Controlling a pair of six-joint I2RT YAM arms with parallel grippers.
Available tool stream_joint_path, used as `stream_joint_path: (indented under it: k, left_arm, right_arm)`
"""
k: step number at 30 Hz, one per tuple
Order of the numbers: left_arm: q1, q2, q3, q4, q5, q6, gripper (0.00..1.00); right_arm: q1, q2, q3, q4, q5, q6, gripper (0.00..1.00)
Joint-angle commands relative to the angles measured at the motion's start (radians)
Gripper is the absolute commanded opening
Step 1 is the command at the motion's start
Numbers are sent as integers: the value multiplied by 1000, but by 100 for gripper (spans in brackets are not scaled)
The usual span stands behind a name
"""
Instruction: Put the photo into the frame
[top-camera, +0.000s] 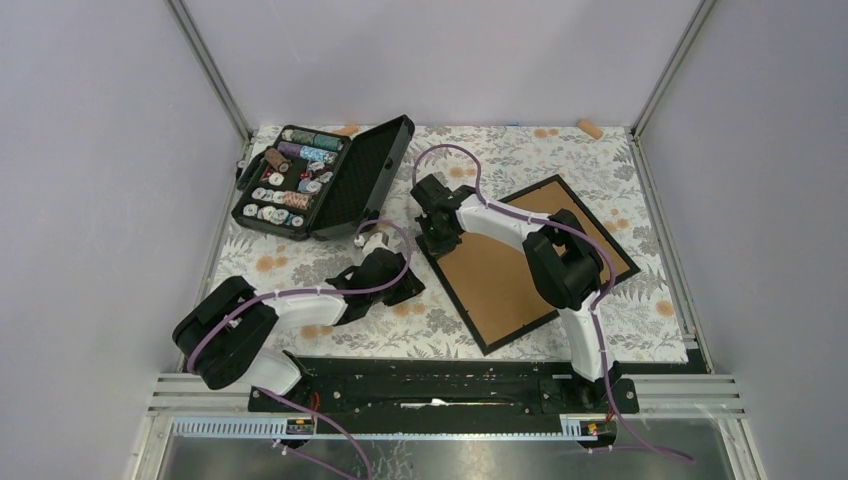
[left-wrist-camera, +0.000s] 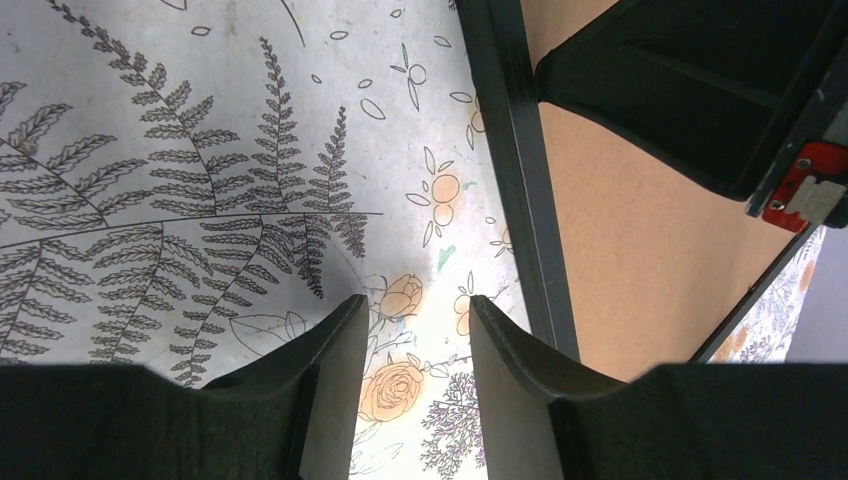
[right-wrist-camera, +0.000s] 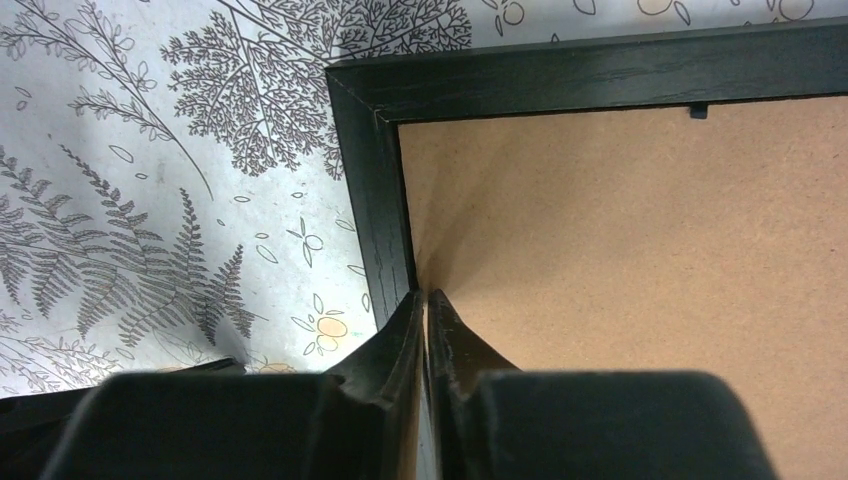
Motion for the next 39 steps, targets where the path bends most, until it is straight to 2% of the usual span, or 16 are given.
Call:
stream_joint_path:
  k: [1,4,11,16,24,29,31,32,33,35,36,39]
  left_arm:
    - [-19,-41,8,-9,-49,34,47]
    - [-32,-53,7,-7,-57,34,47]
    - [-37,-78,-1,-24,-70,30,47]
    - [-36,-94,-1,-38,-70,27,47]
    - [-39,-176,-26,-80,-100,32,47]
    - [-39,-191,-37,-80,-102,29,48]
    - [-38,-186,-37,-79,-94,29,48]
    - [-38,-183,-37,-78,-88,31,48]
    - [-39,-181,-35,-76,-84,32,48]
    - [-38,-176,-33,-74,-75,35,48]
    - [-39,-173,-31,-72,-70,35,48]
    - [-39,-162,-28,-62,-55,39,48]
  right_arm:
    - [-6,103,-116,-44,155,-11,5]
    - [-2,108,-157,-24,183,-62,0]
    - [50,59,-268,30,199,-92,0]
    - [94,101,-289,6,349,-103,0]
    - [134,33,-352,19,346,-79,0]
    - [138,-25,-428,117,339,-58,0]
    - [112,-69,-436,160,276,-8,0]
    - [93,-95,-425,166,234,22,2]
    - [70,-127,-416,175,186,49,9]
    - [19,-179,-388,180,86,94,34]
    - [-6,-195,-377,180,35,106,42]
    - [-53,-217,-349,157,-44,87,50]
